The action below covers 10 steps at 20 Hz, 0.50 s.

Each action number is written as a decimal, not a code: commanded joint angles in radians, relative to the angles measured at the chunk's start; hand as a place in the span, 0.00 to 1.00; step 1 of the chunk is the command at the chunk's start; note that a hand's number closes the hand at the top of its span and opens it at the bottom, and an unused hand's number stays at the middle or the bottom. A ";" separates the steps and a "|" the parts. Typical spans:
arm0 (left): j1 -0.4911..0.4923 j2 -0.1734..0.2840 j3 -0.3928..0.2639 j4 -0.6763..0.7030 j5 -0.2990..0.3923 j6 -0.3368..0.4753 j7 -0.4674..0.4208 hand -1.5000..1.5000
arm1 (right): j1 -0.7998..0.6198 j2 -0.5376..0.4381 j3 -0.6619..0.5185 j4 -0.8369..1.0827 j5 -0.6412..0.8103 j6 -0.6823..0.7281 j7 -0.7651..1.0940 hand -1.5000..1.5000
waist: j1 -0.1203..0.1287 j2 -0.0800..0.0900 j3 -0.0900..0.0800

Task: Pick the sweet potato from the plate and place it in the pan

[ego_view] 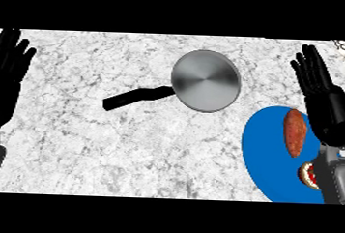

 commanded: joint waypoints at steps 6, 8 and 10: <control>0.197 0.016 -0.194 0.075 -0.226 0.002 -0.020 0.50 | -0.043 0.000 -0.311 0.206 -0.082 -0.240 0.113 0.00 | 0.000 -0.004 0.000; 0.219 0.006 -0.177 0.078 -0.181 -0.008 -0.008 0.50 | 0.120 -0.133 -0.308 0.291 0.138 -0.342 0.233 0.00 | -0.044 0.010 -0.009; 0.265 0.008 -0.203 0.077 -0.199 -0.006 0.002 0.50 | 0.143 -0.065 -0.387 0.256 0.097 -0.467 0.289 0.00 | -0.048 -0.019 -0.006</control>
